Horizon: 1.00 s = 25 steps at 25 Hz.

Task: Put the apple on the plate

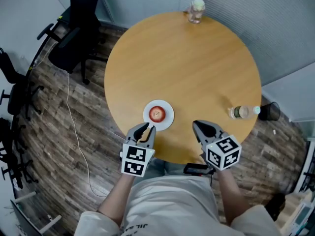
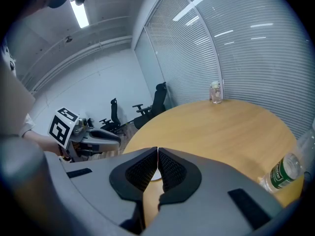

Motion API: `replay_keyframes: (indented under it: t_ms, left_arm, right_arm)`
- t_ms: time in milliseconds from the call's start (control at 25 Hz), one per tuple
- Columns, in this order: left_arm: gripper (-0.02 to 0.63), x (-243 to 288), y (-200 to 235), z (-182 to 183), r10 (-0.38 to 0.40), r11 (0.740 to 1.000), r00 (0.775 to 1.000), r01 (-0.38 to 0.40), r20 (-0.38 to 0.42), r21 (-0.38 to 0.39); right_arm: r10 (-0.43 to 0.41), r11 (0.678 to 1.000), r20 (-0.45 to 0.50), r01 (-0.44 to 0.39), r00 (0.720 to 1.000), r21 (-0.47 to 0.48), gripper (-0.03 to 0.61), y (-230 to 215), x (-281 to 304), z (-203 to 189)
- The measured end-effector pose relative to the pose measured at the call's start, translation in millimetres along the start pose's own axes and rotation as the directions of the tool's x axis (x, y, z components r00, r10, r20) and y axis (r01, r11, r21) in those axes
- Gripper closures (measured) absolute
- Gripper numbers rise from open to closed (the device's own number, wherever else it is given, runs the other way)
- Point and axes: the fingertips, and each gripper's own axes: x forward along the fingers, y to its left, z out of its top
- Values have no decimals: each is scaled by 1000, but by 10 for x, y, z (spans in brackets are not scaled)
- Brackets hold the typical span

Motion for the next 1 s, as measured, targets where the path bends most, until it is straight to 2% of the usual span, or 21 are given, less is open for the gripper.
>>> replay_keyframes:
  t_ms: [280,680,1000]
  left_arm:
    - [603,-153,-38,84,-12,1000,1000,12,21,14]
    - [611,-443,-95,269,-7,1000,997,6,78,19]
    - [611,-499,-86,246,-6,1000,997,8,81,-27]
  right_arm:
    - [7,1000,33,-6,999,-24,548,150,-53,126]
    - [5,1000,69,-3,998,-23,548,222,-195,222]
    - [11,998,92,-6,996,-56,549,315,-242,333]
